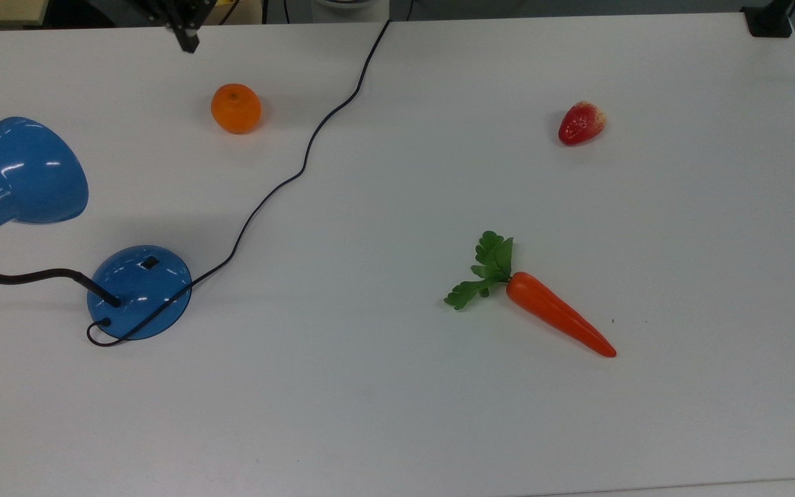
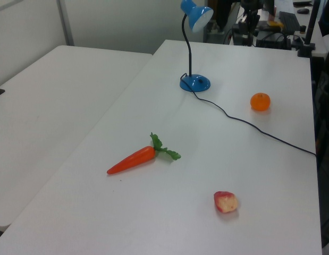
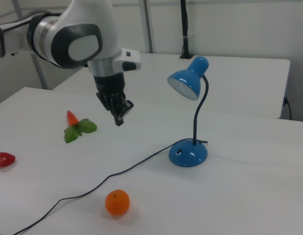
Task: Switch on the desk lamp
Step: 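Move the gripper over the blue lamp base and lower it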
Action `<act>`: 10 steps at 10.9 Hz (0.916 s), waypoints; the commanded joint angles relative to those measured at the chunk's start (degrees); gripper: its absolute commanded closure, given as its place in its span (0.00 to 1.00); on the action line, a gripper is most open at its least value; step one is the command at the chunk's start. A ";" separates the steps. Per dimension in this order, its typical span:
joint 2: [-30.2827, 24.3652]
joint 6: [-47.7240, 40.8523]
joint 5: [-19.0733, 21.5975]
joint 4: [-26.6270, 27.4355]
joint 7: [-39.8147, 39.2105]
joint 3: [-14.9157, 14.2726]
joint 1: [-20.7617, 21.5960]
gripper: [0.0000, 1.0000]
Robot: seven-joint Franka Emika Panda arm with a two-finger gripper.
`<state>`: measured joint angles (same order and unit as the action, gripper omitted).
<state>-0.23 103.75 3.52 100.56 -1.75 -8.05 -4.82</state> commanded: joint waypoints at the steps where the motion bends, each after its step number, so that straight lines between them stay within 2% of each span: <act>1: -0.39 8.03 0.17 4.02 0.08 -0.39 -0.19 1.00; 8: 7.60 28.75 0.26 5.43 8.76 -0.39 -0.63 1.00; 10: 9.09 40.07 0.17 9.98 11.24 -0.47 -0.45 1.00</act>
<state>7.55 133.19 3.57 106.02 6.32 -8.13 -5.78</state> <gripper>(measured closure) 0.991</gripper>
